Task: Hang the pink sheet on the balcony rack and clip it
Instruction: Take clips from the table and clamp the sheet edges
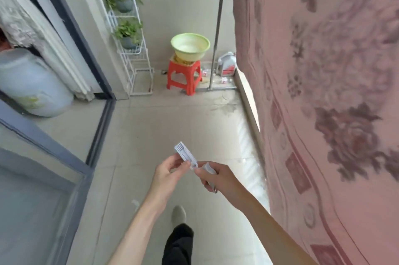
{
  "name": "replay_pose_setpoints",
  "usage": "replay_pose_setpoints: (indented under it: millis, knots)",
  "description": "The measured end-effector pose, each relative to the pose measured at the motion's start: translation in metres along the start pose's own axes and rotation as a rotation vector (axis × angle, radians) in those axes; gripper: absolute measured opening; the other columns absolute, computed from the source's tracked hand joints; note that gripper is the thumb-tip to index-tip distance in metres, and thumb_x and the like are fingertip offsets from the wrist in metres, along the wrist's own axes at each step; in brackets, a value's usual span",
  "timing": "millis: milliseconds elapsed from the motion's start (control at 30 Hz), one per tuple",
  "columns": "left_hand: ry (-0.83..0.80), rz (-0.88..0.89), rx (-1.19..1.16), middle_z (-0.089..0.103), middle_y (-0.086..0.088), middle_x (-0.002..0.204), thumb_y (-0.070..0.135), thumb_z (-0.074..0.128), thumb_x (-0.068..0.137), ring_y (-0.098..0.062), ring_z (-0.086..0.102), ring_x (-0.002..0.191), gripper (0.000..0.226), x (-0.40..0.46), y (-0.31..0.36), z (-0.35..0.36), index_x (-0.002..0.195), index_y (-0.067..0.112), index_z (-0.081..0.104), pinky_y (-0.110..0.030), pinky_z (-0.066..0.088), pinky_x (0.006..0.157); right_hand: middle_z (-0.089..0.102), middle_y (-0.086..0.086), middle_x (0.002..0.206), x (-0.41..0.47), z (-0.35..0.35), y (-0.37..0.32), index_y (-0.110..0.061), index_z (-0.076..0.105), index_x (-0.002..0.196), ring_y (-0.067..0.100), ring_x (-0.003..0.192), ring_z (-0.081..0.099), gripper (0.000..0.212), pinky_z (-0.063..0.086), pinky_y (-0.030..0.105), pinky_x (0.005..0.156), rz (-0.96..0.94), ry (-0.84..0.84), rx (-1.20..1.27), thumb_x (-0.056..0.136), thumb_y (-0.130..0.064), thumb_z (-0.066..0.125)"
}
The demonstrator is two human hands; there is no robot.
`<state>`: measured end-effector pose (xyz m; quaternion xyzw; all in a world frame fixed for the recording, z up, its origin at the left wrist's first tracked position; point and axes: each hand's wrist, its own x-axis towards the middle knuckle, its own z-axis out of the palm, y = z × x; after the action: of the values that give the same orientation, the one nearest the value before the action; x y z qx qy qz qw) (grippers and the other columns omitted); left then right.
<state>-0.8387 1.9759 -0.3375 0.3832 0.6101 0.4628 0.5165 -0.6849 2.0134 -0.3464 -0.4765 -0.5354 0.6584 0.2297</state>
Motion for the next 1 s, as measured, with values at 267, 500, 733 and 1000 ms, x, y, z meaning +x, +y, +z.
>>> replay_pose_setpoints:
  millis: [267,500,733,1000]
  knots:
    - [-0.068,0.141,0.213,0.054,0.002,0.093,0.016,0.050,0.093,0.001,0.053,0.062,0.032,0.238,0.092,-0.059,0.125,0.017,0.054,-0.005,0.041,0.062,0.053,0.000,0.060,0.207,-0.038,-0.108,-0.014,0.053,0.083,0.018,0.052,0.047,0.011,0.037,0.023,0.049,-0.034,0.291,0.123,0.092,-0.021,0.053]
    - [-0.181,0.139,0.302,0.064,0.010,0.090,0.020,0.069,0.081,-0.009,0.058,0.083,0.025,0.403,0.144,-0.064,0.103,0.028,0.063,-0.018,0.043,0.080,0.041,-0.001,0.054,0.349,-0.079,-0.180,-0.009,0.062,0.088,0.014,0.046,0.036,0.010,0.033,0.025,0.049,-0.062,0.201,0.274,0.088,-0.018,0.061]
    - [-0.240,0.115,0.271,0.065,0.006,0.097,0.019,0.068,0.081,-0.013,0.061,0.086,0.017,0.586,0.199,-0.079,0.097,0.024,0.065,-0.023,0.048,0.082,0.044,0.004,0.058,0.522,-0.131,-0.247,-0.008,0.060,0.068,0.012,0.046,0.040,0.016,0.032,0.023,0.049,-0.110,0.265,0.394,0.084,-0.007,0.064]
    - [-0.341,0.214,0.412,0.071,-0.001,0.097,0.019,0.070,0.080,-0.022,0.065,0.094,0.021,0.772,0.292,-0.087,0.100,0.025,0.065,-0.037,0.050,0.090,0.049,0.001,0.054,0.676,-0.183,-0.347,-0.010,0.062,0.072,0.011,0.047,0.042,0.012,0.035,0.023,0.049,-0.250,0.342,0.507,0.077,-0.019,0.067]
